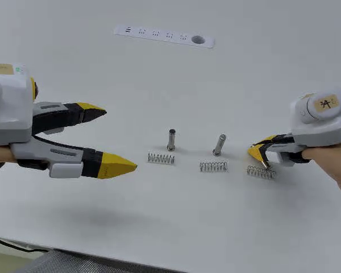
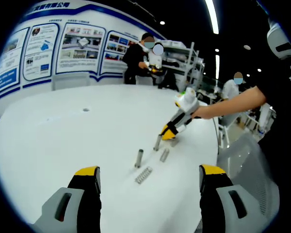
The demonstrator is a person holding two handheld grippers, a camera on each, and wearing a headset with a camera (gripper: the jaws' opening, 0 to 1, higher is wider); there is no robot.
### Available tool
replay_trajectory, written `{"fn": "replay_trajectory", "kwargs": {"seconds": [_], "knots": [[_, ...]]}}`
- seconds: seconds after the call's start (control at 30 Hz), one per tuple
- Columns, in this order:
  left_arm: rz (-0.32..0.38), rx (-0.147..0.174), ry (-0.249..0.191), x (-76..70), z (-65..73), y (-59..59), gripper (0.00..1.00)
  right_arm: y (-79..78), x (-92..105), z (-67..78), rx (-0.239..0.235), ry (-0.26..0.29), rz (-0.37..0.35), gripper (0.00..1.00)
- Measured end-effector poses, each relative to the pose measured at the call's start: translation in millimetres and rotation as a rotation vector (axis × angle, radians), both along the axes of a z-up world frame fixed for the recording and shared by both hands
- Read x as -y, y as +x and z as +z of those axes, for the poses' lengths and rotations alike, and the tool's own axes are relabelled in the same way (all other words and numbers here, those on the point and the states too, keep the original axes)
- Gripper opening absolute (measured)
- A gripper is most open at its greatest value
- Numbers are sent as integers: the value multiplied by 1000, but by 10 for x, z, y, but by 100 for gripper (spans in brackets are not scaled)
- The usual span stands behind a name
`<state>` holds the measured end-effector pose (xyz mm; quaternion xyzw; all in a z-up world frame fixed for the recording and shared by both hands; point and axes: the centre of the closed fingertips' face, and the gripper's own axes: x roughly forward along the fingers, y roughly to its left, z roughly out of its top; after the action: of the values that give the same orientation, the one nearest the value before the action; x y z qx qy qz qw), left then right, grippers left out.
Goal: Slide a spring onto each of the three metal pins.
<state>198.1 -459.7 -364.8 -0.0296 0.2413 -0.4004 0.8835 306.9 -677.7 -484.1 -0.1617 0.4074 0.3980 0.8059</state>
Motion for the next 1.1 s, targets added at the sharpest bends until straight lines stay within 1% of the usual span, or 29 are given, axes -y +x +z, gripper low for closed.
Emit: {"fn": "replay_trajectory", "kwargs": {"seconds": [0.1,0.23,0.3,0.53,0.67,0.77,0.97,1.1], "knots": [[8,5,-4,-10,11,17,85,7,6,-1,2,-11,-9,12],[-3,2,6,-2,-1,6,85,15,19,-6,-4,-21,-32,10],[-5,0,15,-4,-13,2,85,3,8,-1,-10,-25,-24,9],[-6,1,16,-4,-2,-3,85,2,24,10,-18,-45,-26,9],[-5,7,18,1,15,2,85,5,24,11,-18,-46,-28,9],[-6,9,19,8,28,0,85,-1,17,19,-4,-51,-16,9],[-7,12,21,20,39,-16,85,2,-33,119,31,-12,-21,9],[-7,15,16,33,56,-16,85,2,-34,153,59,-9,-11,9]]}}
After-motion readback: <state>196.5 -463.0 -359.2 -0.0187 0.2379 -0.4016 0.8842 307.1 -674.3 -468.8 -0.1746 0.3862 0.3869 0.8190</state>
